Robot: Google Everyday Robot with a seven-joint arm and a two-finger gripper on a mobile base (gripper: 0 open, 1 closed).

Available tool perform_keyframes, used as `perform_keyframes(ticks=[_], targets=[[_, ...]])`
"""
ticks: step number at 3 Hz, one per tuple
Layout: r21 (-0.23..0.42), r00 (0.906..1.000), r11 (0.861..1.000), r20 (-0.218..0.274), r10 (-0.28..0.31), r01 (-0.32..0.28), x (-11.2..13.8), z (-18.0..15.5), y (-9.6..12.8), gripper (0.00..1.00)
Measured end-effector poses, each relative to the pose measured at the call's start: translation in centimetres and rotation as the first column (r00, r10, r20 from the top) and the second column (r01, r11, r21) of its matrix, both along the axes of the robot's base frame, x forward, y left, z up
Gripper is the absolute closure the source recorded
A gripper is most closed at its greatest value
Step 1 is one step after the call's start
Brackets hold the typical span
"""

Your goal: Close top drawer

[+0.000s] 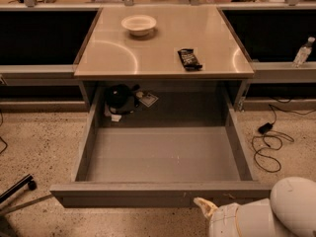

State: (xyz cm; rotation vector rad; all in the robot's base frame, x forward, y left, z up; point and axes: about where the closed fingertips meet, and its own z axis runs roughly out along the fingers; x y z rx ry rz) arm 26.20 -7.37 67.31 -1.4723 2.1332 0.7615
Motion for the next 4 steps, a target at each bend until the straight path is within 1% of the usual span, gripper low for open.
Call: perform_keyframes(ticks=[1, 2, 3, 4], targets=[[0.020, 0.9985, 0.999, -0.048, 0.027, -0.026, 0.1, -3.3, 1.1, 0.00], [0.018, 0.9964, 0.998, -0.061, 0.058, -0.057, 3.2, -6.1, 2.2, 0.00], [0.016, 0.9961, 0.998, -0.058, 0.066, -0.066, 4.5, -6.9, 2.6, 0.00], [0.031, 0.9978, 0.998, -0.021, 0.064, -0.063, 9.1, -7.9, 4.1, 0.00]])
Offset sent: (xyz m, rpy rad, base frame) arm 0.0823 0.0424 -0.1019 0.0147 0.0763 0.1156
